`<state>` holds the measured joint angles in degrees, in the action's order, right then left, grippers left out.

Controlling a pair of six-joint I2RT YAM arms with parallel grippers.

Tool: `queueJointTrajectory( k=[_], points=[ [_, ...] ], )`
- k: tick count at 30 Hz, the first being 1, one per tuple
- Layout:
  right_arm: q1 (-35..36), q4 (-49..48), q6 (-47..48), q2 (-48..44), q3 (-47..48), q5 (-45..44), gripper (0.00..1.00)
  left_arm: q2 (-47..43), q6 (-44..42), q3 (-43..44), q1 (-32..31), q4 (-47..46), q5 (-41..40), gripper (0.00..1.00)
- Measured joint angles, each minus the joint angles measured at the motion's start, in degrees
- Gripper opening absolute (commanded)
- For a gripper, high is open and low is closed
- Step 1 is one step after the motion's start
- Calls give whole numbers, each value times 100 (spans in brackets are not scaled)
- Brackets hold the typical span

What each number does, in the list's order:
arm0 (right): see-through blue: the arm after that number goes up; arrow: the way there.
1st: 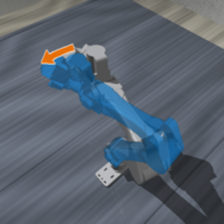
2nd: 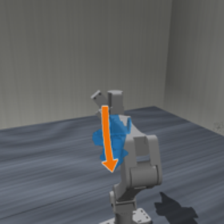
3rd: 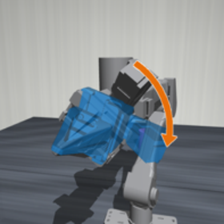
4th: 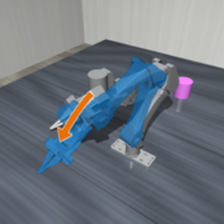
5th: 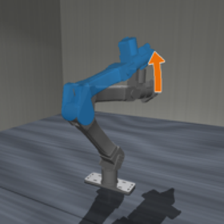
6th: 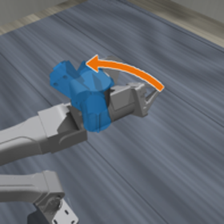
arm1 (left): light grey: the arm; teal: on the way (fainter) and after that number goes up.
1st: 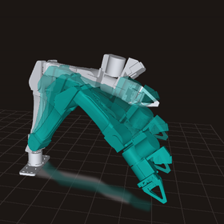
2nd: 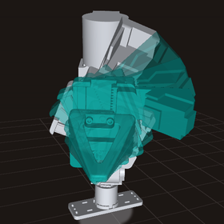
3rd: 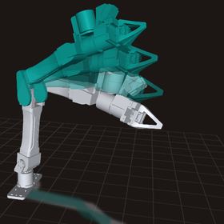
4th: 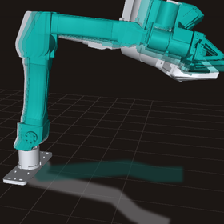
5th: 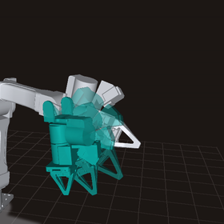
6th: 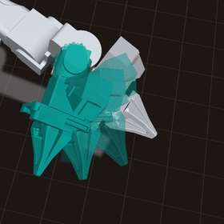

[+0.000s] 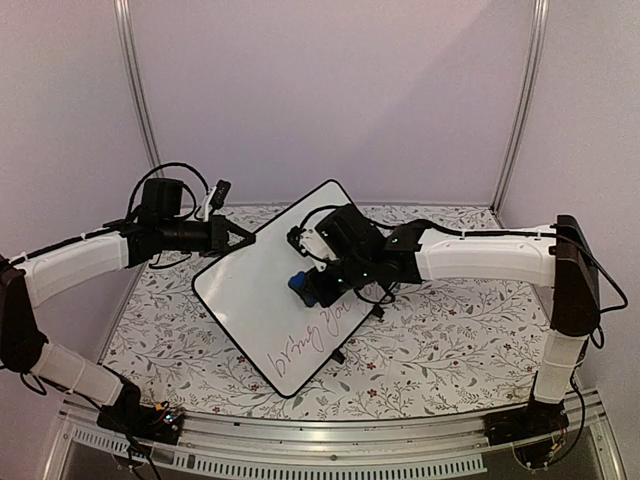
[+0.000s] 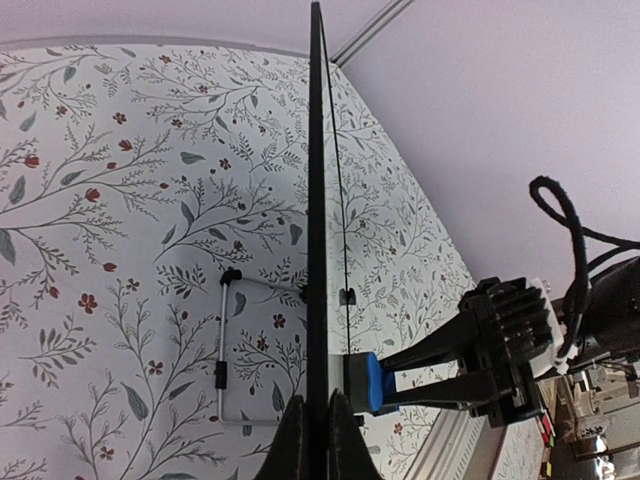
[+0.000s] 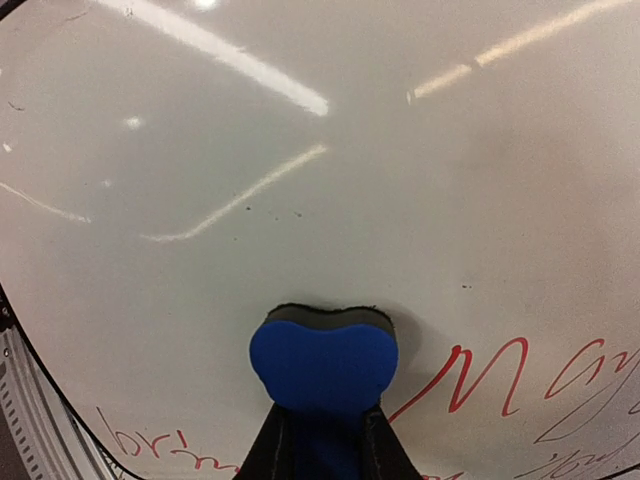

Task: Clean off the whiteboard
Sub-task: Erase the whiteboard at the center of the board.

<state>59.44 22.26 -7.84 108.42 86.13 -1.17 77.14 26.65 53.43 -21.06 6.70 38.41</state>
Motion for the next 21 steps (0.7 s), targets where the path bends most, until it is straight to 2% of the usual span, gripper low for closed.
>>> queueJointTrajectory(
  k=[11,21],
  points=[
    [0,-177,-74,-83,-208,2,4,11,7,4,0,-7,2,0],
    [0,68,63,-144,-103,-61,4,11,7,4,0,-15,7,0]
  ],
)
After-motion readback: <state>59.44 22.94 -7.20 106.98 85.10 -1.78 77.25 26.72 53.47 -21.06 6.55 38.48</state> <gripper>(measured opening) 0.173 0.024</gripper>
